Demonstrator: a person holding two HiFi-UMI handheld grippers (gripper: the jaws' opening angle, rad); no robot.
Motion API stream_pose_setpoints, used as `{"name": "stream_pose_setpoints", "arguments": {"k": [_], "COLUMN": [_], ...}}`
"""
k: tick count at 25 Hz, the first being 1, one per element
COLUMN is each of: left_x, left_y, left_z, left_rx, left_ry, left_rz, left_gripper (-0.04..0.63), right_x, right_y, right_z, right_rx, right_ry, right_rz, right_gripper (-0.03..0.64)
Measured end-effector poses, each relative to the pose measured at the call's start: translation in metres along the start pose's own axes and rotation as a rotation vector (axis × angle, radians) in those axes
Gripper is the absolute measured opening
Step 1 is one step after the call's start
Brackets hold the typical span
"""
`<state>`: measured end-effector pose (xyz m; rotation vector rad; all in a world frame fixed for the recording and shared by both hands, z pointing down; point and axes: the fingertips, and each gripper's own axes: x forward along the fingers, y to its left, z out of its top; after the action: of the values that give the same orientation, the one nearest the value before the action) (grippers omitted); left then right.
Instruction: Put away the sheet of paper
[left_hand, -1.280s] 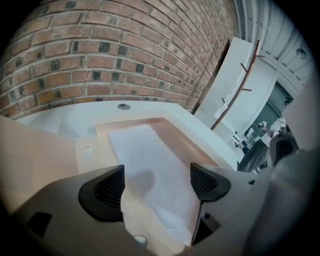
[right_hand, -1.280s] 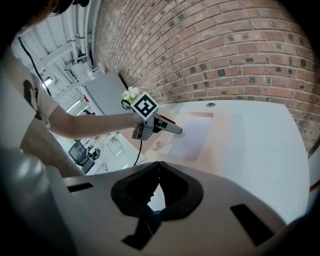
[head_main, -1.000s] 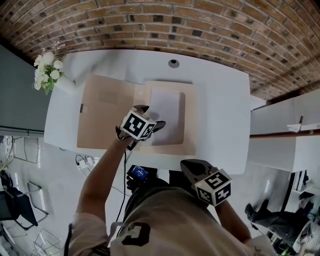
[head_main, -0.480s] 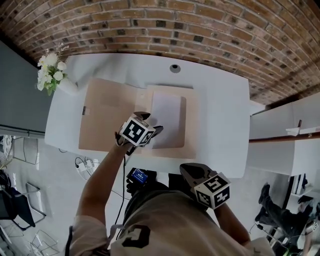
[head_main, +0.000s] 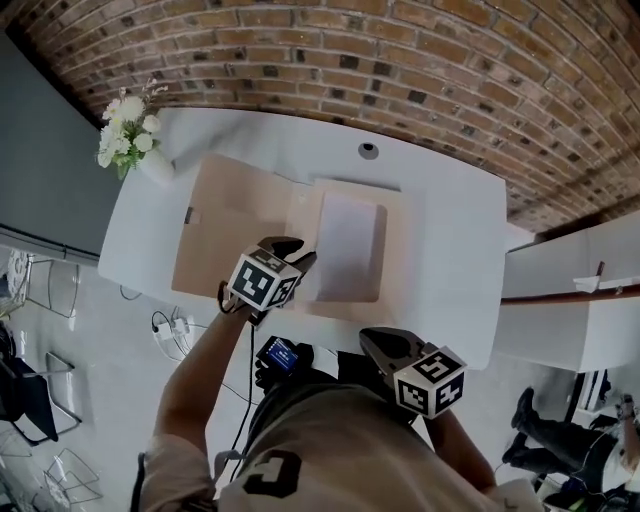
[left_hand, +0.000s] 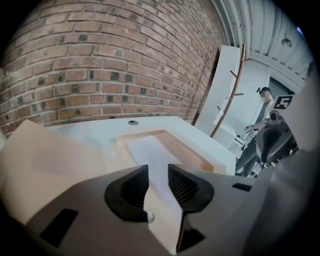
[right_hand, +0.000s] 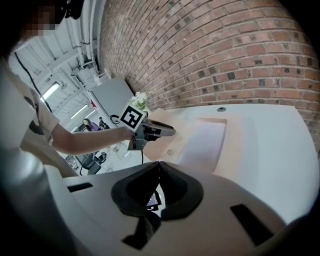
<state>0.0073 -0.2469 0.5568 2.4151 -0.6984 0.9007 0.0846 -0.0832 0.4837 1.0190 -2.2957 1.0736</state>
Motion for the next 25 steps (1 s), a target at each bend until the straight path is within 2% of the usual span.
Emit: {"name": "stream_pose_setpoints", "arguments": {"k": [3,4,11,16,18,21,25], "left_x": [-0.025,-0.032,-0.080,-0.107,-0.118,-0.137,-0.161], "left_y": [0.003,0.003,-0.005,-0.016,-0.021,-0.027,-0.033], "left_z": [-0.003,-0.005,-0.001,-0.013,-0.017,-0.022,-0.031], "left_rx": [0.001,-0.001,-0.018,-0.023,-0.029,-0.036,-0.060], "left_ry": [-0.043,-0.056,-0.203,-0.243,-0.254,-0.278,-0.323], "left_rz": [0.062,0.078,0.091,0.096,0.087,0.089,0.092], "left_gripper": [0.028,0.019,0.014,0.014,0.014,0.014,0.014], "right_x": [0.004,0.005,0.015,0.018,0.020,0.024,0.029], "right_y": [0.009,0.013,0.039,0.052,0.062,0.079,0.095], "right_z": [0.005,0.006,0.014,0.021,0.022,0.019,0.010], "right_rx": [-0.001,-0.003,-0.063,-0.109,-0.121,-0.151,-0.180], "right_ry": [-0.005,-0.005,-0.018,-0.071,-0.080,-0.069,-0.048], "right_rz": [0.022,0.030,0.065,0.034,0.051,0.075,0.060], "right_gripper": [0.021,0.021,0.021,0.021,0.021,0.021,0.021]}}
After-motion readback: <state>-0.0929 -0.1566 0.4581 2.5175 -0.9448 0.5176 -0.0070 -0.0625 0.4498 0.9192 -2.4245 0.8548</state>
